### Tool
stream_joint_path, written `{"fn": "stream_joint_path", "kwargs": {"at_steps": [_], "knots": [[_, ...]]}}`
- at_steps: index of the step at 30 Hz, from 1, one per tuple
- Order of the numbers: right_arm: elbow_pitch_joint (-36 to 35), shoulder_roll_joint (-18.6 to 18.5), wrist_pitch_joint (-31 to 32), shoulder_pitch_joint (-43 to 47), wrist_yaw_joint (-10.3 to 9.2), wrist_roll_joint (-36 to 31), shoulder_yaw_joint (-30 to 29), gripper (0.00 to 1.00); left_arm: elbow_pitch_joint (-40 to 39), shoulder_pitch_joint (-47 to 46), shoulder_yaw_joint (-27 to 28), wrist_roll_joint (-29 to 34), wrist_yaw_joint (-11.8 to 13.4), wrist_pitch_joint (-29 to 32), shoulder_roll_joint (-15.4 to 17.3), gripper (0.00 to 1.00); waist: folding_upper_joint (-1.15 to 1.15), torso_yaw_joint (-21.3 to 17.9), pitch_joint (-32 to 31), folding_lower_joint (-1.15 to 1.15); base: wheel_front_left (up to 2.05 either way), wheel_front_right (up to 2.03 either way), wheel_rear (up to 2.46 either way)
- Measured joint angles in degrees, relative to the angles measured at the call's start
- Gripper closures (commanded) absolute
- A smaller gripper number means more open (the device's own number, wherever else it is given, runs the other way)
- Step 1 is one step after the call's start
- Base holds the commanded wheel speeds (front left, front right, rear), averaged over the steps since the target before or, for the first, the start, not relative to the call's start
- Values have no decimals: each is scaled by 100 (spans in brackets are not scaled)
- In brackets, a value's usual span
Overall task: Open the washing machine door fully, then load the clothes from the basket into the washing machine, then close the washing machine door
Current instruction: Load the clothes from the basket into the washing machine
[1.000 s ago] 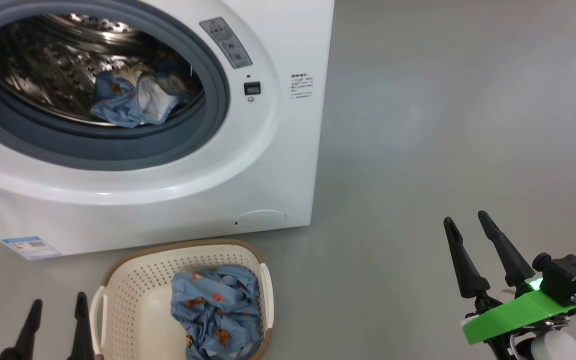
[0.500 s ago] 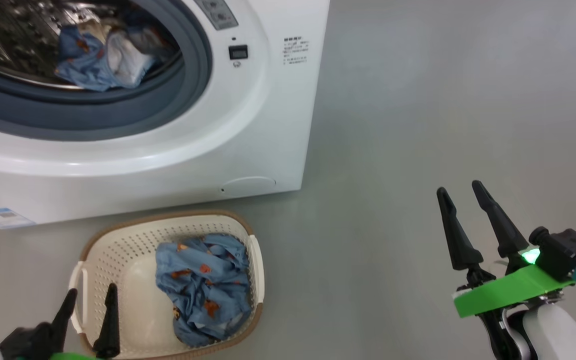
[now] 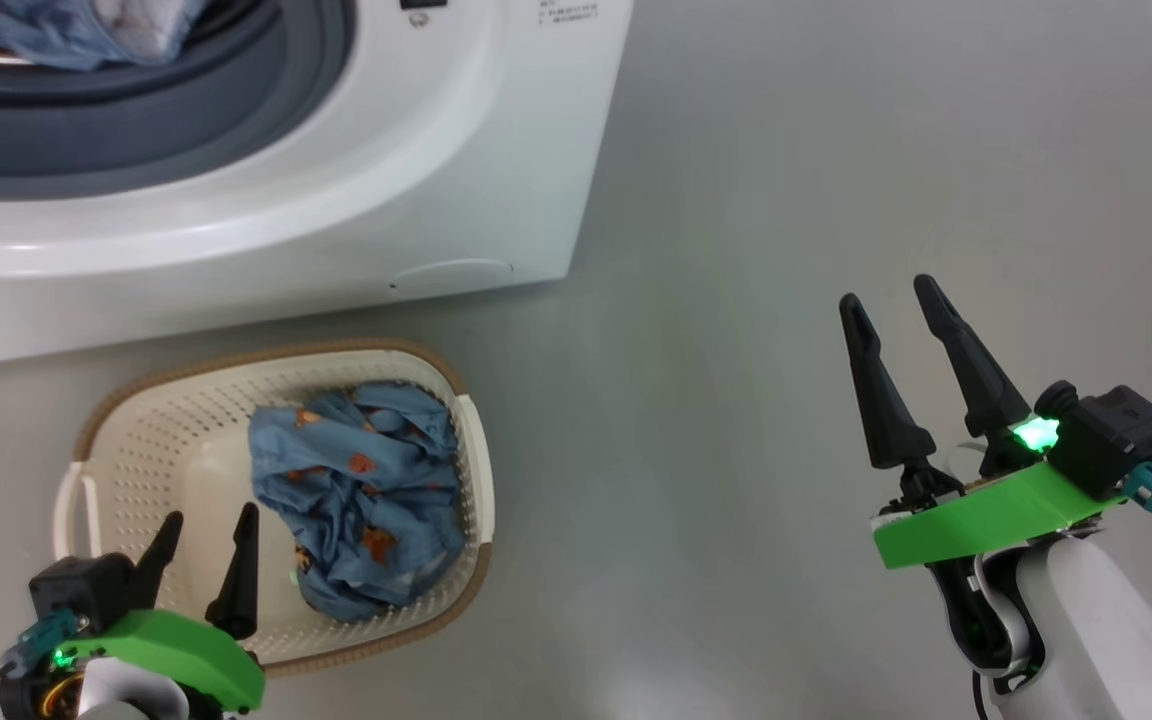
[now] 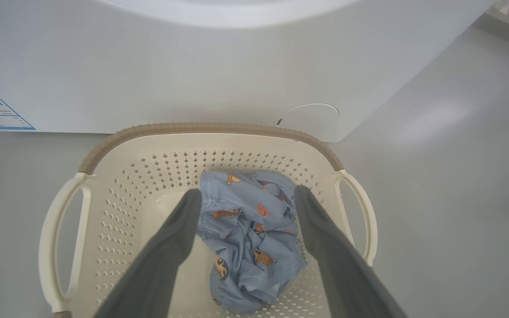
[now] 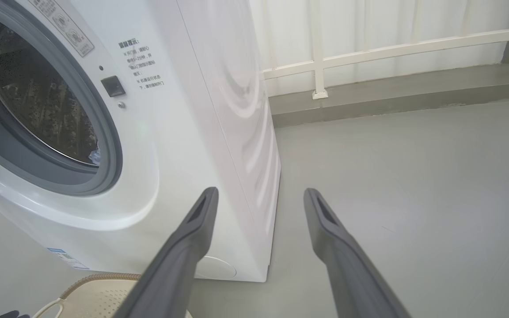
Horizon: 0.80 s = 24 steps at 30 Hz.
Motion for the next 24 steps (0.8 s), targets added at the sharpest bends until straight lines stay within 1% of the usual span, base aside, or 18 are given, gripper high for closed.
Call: {"fn": "stream_joint_path", "kwargs": {"at_steps": [6, 12, 24], "knots": [[-18, 51, 0, -188, 0, -23, 30, 0, 491, -424, -542, -368, 0, 0, 142, 0, 0, -120, 383, 0, 0, 0, 0], [-57, 79, 0, -342, 0, -32, 73, 0, 811, -877, -1125, -728, 0, 0, 219, 0, 0, -219, 740, 0, 0, 0, 0], [-198, 244, 0, -768, 0, -80, 225, 0, 1385, -1820, -2223, -1668, 0, 27, 625, 0, 0, -459, 1470, 0, 0, 0, 0]]}}
